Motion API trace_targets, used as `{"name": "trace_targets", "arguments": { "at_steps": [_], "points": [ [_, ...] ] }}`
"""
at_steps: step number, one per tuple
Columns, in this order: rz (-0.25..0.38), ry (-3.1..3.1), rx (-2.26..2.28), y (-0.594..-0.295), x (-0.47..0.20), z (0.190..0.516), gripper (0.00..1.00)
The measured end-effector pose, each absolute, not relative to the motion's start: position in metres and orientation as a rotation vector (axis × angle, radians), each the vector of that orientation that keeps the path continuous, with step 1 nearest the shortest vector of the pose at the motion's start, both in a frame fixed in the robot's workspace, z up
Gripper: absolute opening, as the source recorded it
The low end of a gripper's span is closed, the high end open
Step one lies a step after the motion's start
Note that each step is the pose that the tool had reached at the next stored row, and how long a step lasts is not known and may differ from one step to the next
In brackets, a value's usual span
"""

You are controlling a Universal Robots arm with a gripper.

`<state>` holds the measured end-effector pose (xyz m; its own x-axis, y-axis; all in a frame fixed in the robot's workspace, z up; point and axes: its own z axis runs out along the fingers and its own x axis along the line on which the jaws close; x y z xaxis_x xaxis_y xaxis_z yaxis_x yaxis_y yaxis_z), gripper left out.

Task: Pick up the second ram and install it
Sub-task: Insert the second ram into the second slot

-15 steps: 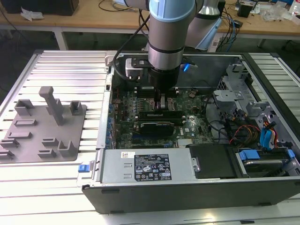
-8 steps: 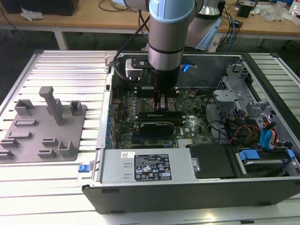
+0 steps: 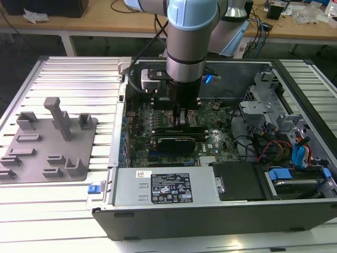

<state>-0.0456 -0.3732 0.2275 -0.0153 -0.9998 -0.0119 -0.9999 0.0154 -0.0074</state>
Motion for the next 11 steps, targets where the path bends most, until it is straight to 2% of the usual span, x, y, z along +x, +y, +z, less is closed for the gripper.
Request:
{"name": "trace_targets", "arguments": {
  "at_steps": [9,10,11],
  "points": [
    [0.006,2.227,-2.193,-0.3729,-0.0454,0.2214,0.09],
    [0.006,2.227,-2.193,-0.373,-0.0455,0.2213,0.11],
    [0.005,2.228,-2.194,-0.3731,-0.0456,0.2218,0.17]
  ]
}}
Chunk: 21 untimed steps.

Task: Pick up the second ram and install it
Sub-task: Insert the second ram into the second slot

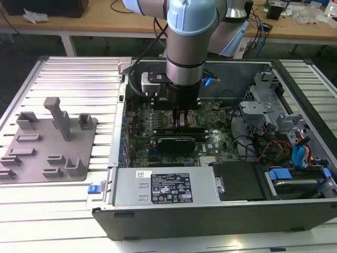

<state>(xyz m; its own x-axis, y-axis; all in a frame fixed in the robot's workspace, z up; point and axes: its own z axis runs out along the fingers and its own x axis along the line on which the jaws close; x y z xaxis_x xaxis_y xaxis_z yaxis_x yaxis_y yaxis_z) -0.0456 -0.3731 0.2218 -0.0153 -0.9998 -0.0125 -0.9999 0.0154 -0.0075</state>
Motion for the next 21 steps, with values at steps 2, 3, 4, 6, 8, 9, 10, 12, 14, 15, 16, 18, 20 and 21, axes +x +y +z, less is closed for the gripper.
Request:
{"name": "trace_targets", "arguments": {
  "at_steps": [2,3,4,6,8,9,10,12,14,15,16,18,20,21],
  "points": [
    [0.005,2.228,-2.194,-0.373,-0.046,0.223,0.17],
    [0.005,2.229,-2.195,-0.373,-0.046,0.224,0.17],
    [0.005,2.229,-2.194,-0.373,-0.046,0.227,0.17],
    [0.005,2.228,-2.194,-0.373,-0.046,0.238,0.17],
    [0.005,2.228,-2.194,-0.373,-0.046,0.246,0.17],
    [0.004,2.228,-2.194,-0.373,-0.046,0.253,0.17],
    [0.005,2.228,-2.194,-0.373,-0.046,0.254,0.17],
    [0.005,2.228,-2.194,-0.373,-0.037,0.254,0.17],
    [0.005,2.228,-2.194,-0.373,-0.032,0.254,0.17],
    [0.005,2.228,-2.194,-0.373,-0.032,0.254,0.17],
    [0.005,2.228,-2.194,-0.373,-0.032,0.254,0.17],
    [0.005,2.228,-2.194,-0.373,-0.031,0.254,0.17],
    [0.005,2.228,-2.194,-0.373,-0.031,0.254,0.08],
    [0.005,2.228,-2.194,-0.373,-0.03,0.254,0.08]
  ]
}}
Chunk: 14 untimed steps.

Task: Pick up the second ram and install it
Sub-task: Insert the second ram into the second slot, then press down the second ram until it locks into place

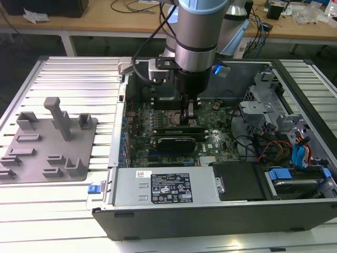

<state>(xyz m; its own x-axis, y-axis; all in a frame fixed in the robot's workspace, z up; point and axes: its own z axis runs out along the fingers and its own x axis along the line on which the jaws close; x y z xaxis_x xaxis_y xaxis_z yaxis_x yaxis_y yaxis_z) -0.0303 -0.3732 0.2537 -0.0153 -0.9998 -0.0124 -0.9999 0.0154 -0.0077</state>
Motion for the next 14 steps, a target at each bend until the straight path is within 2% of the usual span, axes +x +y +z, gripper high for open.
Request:
{"name": "trace_targets", "arguments": {
  "at_steps": [14],
  "points": [
    [0.005,2.228,-2.194,-0.3732,-0.0267,0.2537,0.08]
  ]
}}
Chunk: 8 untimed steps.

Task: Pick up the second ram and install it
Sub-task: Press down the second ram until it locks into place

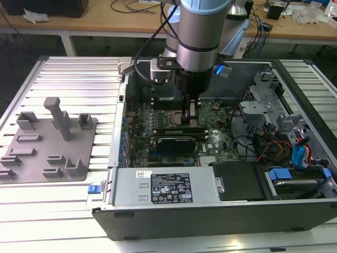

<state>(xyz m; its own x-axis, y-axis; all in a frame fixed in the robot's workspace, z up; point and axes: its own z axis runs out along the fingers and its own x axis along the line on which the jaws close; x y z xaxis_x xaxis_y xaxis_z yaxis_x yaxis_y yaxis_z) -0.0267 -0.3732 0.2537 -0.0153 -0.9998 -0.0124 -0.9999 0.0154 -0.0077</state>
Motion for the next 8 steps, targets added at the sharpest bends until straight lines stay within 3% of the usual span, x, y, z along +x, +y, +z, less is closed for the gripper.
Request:
{"name": "trace_targets", "arguments": {
  "at_steps": [8],
  "points": [
    [0.005,2.228,-2.194,-0.3732,-0.0225,0.2537,0.08]
  ]
}}
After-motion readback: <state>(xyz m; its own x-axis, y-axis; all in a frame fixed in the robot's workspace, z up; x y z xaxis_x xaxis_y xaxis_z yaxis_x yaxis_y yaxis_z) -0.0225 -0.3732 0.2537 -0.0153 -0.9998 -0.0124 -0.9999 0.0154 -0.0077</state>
